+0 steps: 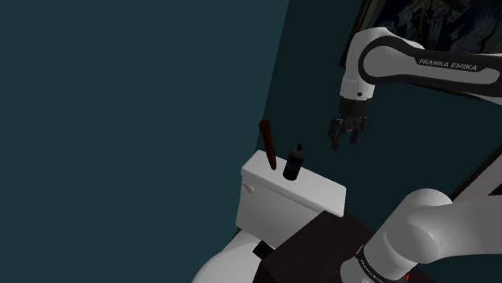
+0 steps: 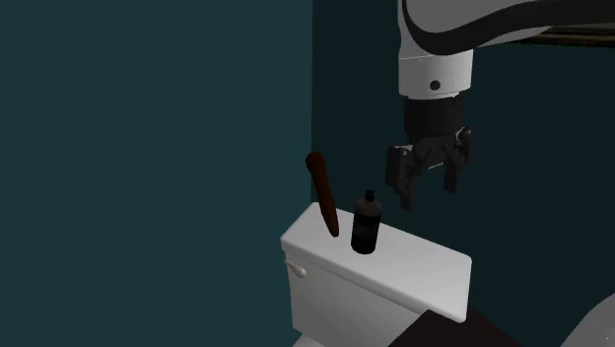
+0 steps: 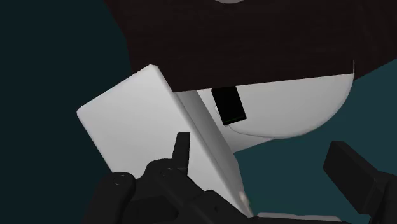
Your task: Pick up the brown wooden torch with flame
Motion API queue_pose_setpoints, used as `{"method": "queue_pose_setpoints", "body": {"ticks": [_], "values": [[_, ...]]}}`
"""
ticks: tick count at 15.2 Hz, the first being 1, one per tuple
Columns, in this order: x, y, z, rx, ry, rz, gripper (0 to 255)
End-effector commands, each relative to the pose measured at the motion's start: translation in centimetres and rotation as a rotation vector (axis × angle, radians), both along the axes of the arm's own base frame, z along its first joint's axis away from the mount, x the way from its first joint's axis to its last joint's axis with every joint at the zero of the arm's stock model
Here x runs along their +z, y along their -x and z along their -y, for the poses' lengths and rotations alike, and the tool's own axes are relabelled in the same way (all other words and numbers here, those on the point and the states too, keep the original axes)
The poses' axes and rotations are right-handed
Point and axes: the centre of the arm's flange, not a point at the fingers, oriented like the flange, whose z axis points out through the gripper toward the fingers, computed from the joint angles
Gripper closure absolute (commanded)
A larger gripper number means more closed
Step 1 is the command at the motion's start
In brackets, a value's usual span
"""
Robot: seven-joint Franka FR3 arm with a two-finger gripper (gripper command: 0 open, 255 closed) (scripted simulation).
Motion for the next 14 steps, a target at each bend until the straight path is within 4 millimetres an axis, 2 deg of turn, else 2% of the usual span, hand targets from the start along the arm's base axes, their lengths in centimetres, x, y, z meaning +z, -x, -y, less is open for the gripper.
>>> {"method": "queue_pose_setpoints", "body": {"ticks": [1, 7, 14], "values": [[0.0, 0.0, 0.0, 0.000, 0.000, 0.000, 0], [-5.8, -2.8, 1.2, -0.042, 0.004, 0.139, 0], [-11.9, -7.0, 2.8, -0.091, 0.009, 0.301, 0]]}}
